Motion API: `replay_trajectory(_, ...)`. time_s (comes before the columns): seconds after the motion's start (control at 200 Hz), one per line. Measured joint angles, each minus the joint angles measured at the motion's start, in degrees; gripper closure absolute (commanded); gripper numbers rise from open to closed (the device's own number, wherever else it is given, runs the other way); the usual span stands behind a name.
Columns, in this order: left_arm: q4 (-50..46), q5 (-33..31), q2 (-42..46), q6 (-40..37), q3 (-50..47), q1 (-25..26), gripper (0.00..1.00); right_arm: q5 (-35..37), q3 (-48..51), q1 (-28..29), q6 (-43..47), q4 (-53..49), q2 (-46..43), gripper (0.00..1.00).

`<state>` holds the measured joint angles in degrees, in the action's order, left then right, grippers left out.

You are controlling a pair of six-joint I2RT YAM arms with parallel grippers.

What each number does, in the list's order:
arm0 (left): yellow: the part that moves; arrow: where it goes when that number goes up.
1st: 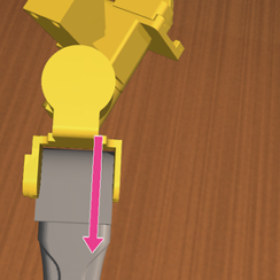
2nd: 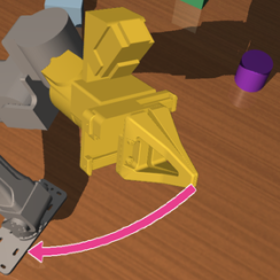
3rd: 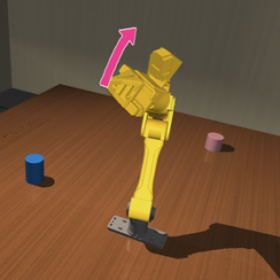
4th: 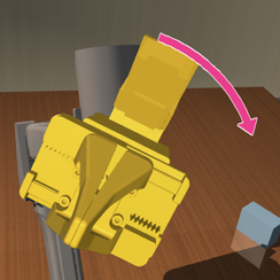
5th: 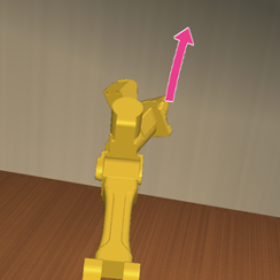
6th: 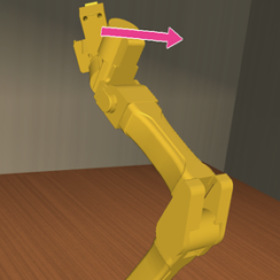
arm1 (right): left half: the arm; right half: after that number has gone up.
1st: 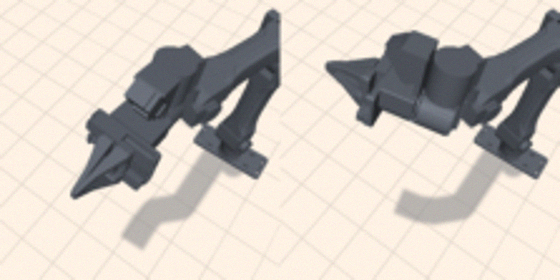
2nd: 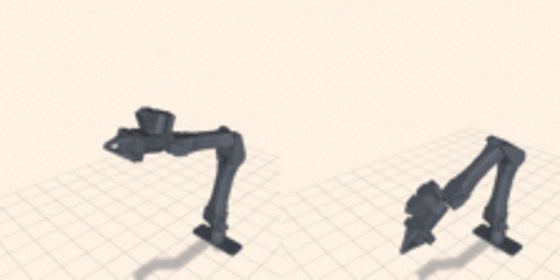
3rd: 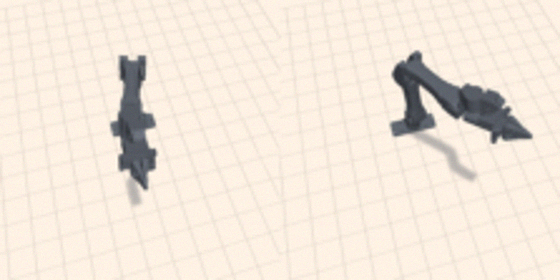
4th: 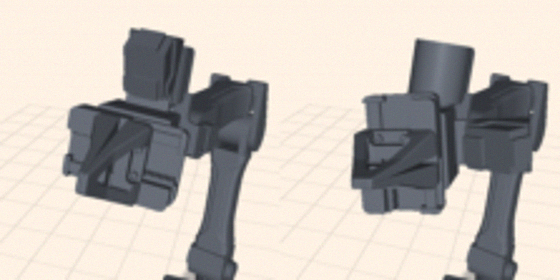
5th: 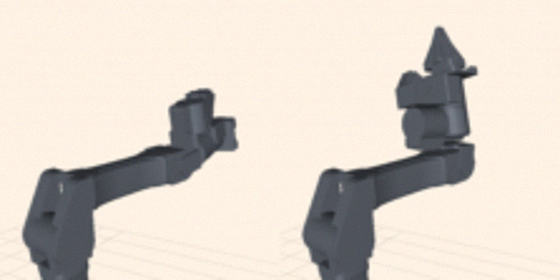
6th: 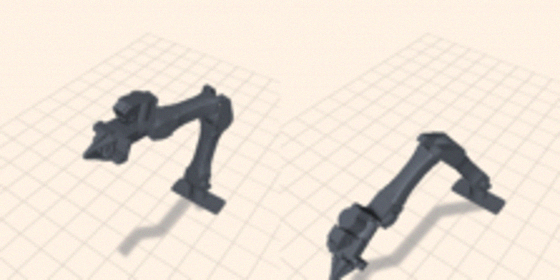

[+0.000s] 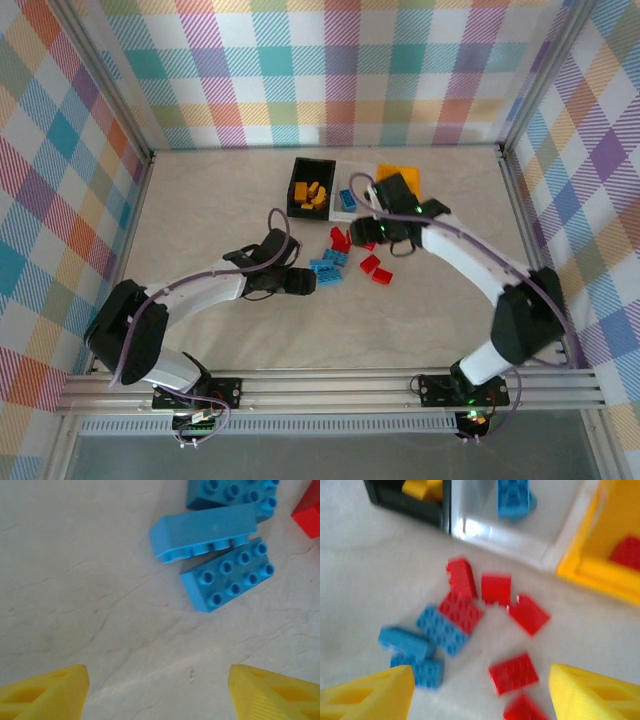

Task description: Sort the legos into containers by color

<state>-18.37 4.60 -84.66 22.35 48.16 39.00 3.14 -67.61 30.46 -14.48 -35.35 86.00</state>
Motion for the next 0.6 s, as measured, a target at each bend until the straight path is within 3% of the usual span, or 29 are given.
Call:
replay_trajectory(0.2, 4.1, 2.2, -5.1, 0.6, 1.8, 0.3, 0.25, -0.3, 12.7, -0.2, 0.0, -0.9, 0.9, 0.25)
replay_trajectory(0.6, 5.0, 2.9, -10.8, 0.8, 5.3, 1.7, 0.24, 0.1, 12.4, -0.2, -0.1, 1.3, 8.0, 0.25)
